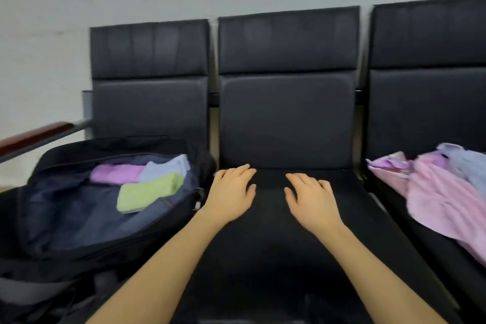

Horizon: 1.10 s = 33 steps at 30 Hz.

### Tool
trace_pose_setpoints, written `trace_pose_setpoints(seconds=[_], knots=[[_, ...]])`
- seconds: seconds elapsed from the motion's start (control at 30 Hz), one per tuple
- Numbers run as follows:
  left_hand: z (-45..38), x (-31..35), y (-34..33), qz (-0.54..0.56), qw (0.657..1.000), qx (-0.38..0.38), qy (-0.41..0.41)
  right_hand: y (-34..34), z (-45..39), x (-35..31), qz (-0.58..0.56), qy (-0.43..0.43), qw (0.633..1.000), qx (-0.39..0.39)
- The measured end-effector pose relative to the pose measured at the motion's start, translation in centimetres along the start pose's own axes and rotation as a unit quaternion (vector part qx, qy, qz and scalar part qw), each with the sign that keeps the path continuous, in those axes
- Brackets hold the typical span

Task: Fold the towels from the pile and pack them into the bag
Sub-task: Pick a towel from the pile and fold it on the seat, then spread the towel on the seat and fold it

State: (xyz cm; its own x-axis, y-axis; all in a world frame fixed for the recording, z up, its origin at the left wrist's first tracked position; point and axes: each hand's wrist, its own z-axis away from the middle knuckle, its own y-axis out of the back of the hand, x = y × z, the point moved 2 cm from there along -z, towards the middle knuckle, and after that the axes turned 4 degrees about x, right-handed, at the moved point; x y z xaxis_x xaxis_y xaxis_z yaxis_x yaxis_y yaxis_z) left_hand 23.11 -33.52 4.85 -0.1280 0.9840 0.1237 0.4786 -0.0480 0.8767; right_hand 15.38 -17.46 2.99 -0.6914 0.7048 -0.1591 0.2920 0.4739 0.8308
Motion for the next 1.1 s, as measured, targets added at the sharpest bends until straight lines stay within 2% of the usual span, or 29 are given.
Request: trace_pose_setpoints(seconds=[0.33, 0.43, 0.57, 0.7, 0.77, 0.87, 0.97, 1.1], knots=[[-5.4, 20.5, -8.2, 0.100, 0.989, -0.042, -0.102, 6.8, 6.8, 19.3, 0.061, -0.159, 0.985, 0.007], [-6.6, 26.7, -10.9, 0.150, 0.979, -0.063, -0.124, 8.6, 8.8, 24.5, 0.101, -0.206, 0.973, 0.011], [-7.9, 34.3, -14.3, 0.209, 0.959, -0.100, -0.162, 10.0, 12.0, 31.4, 0.143, -0.277, 0.947, 0.077], [-9.0, 40.2, -16.8, 0.225, 0.944, -0.133, -0.202, 10.4, 14.7, 35.9, 0.163, -0.353, 0.920, 0.051], [-9.6, 42.1, -17.8, 0.221, 0.938, -0.148, -0.222, 9.9, 15.5, 36.9, 0.173, -0.358, 0.917, 0.035], [-10.2, 43.6, -19.2, 0.194, 0.935, -0.172, -0.243, 8.9, 15.9, 37.9, 0.195, -0.331, 0.922, 0.053], [-10.5, 43.6, -20.2, 0.167, 0.934, -0.191, -0.251, 8.6, 15.9, 38.3, 0.195, -0.308, 0.923, 0.120], [-10.5, 42.7, -20.2, 0.231, 0.931, -0.163, -0.231, 9.0, 15.7, 37.4, 0.130, -0.250, 0.935, 0.214]])
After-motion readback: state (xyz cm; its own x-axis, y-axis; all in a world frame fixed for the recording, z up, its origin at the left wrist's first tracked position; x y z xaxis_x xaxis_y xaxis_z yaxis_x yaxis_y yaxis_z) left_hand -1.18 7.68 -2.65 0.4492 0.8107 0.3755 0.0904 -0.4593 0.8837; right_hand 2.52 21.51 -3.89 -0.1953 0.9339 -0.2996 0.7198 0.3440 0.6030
